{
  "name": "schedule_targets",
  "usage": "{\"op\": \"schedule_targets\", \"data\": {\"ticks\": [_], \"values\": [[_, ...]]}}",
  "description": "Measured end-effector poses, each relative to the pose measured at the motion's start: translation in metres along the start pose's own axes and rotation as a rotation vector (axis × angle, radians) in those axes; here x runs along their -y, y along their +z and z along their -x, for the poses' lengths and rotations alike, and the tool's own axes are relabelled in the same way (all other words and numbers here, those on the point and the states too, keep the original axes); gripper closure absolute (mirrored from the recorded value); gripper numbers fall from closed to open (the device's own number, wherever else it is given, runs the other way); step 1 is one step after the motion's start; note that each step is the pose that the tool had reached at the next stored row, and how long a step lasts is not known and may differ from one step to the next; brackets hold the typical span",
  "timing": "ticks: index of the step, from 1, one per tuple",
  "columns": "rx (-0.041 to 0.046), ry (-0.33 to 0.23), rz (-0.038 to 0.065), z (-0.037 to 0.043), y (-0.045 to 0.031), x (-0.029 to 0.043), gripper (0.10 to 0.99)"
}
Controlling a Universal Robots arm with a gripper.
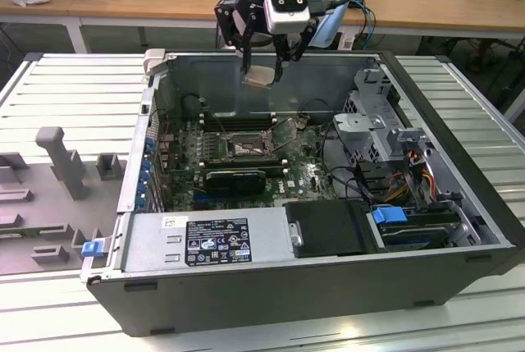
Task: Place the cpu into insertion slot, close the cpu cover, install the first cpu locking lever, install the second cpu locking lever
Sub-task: 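Place the cpu into insertion slot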
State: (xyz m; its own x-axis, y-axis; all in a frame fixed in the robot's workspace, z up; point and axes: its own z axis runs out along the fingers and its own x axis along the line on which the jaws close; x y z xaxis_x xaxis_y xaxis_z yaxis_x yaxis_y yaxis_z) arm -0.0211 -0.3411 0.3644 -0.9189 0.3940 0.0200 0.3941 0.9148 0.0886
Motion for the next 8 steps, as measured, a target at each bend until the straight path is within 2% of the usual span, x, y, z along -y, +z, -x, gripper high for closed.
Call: {"op": "schedule_targets", "data": {"ticks": [8], "values": [[0.0034, 0.038, 0.001, 0.0000, 0.0000, 0.0000, 0.557]]}}
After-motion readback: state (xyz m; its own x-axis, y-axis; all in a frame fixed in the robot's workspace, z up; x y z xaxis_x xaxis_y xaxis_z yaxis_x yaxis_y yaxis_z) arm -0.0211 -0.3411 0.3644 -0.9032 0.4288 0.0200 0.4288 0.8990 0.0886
